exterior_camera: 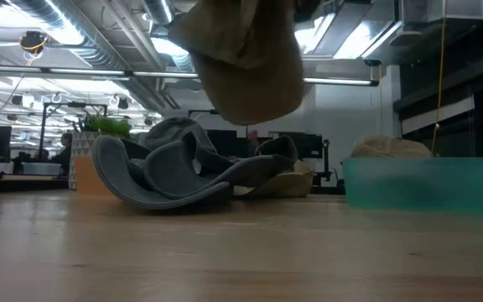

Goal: Pick & Place hat
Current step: Put the brown cap into the blue bin

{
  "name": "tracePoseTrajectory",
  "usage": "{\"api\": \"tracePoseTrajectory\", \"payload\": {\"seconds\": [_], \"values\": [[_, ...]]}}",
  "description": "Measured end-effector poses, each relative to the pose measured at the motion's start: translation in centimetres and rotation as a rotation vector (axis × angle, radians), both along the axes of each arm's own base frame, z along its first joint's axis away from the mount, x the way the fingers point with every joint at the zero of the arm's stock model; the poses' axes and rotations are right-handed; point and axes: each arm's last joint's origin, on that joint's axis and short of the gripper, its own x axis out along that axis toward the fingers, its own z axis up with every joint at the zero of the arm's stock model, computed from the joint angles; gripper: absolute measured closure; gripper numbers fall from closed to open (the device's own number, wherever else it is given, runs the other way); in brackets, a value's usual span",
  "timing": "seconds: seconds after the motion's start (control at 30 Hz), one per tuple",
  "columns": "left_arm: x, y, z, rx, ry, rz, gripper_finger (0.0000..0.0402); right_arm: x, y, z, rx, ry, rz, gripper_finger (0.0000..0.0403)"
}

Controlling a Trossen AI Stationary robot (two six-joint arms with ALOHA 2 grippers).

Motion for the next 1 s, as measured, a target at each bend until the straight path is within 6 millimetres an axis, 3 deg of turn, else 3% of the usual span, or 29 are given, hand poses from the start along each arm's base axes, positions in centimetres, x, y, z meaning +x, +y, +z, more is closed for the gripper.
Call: {"api": "tracePoseTrajectory", "payload": {"seconds": [0.33,0.67,1.0], "values": [[-1.8,0.4,1.0,0.08,0.016,0.313,0.0383,-0.4,-0.8,-0.5,0.055,0.075,-0.118,0.0294],[-1.8,0.5,1.1,0.022,-0.026,0.52,0.038,0.3,-1.2,0.3,0.006,-0.02,-0.381,0.0291],[-1.9,0.6,1.1,0.021,-0.041,0.594,0.0374,1.6,-1.4,-0.8,0.082,0.015,-0.436,0.029]]}}
